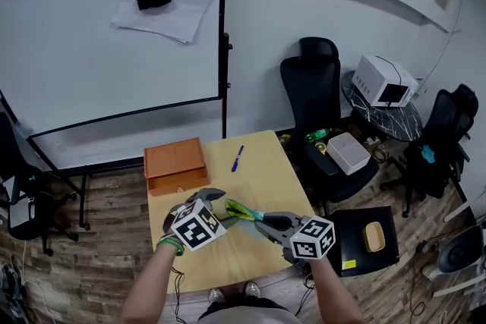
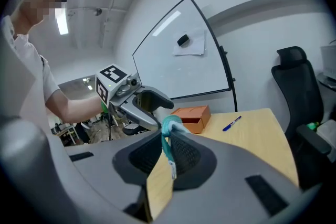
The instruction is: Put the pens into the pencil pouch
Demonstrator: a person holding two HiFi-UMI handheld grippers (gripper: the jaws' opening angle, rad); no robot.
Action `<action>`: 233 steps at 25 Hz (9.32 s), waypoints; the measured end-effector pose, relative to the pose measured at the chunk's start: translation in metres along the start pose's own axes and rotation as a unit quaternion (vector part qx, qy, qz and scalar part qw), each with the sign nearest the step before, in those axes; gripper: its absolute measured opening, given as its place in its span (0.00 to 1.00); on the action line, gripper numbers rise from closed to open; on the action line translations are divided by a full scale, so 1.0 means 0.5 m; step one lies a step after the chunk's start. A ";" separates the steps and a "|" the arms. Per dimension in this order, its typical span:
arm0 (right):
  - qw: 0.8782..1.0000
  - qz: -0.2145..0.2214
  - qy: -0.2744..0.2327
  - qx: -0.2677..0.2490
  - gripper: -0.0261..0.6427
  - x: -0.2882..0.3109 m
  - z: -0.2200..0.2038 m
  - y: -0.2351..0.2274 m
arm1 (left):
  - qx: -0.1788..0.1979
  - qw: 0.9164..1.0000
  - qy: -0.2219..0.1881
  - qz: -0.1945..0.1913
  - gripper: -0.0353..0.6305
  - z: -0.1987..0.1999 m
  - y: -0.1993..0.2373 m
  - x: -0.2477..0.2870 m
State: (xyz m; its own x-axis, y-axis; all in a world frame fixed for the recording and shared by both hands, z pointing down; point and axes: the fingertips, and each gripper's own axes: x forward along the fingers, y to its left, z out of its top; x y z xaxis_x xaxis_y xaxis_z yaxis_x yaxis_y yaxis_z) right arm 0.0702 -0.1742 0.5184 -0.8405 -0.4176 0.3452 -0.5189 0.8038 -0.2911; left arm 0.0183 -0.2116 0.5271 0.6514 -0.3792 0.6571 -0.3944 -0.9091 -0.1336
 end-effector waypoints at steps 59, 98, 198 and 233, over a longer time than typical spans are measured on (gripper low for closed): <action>0.977 -0.138 -0.123 0.110 0.11 -0.142 0.114 -0.320 | -0.353 0.917 0.036 0.180 0.24 -0.164 0.392 0.463; 0.987 -0.111 -0.100 0.059 0.11 -0.083 0.099 -0.183 | -0.156 0.980 -0.097 0.079 0.14 0.045 0.143 0.000; 0.991 -0.085 -0.018 0.100 0.11 0.050 -0.057 -0.093 | -0.268 0.913 -0.230 0.204 0.07 -0.042 0.081 -0.101; 0.980 -0.108 0.136 0.095 0.36 0.138 -0.246 -0.001 | -0.297 0.917 -0.211 0.162 0.07 -0.121 0.021 -0.107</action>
State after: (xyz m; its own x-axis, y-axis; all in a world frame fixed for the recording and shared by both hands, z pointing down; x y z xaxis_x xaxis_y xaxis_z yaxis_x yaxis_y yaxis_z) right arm 0.0315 -0.1513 0.6521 -0.6486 -0.4196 0.6351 -0.7214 0.6051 -0.3369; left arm -0.0601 -0.1905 0.5352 0.5814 -0.7595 0.2918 -0.8132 -0.5305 0.2393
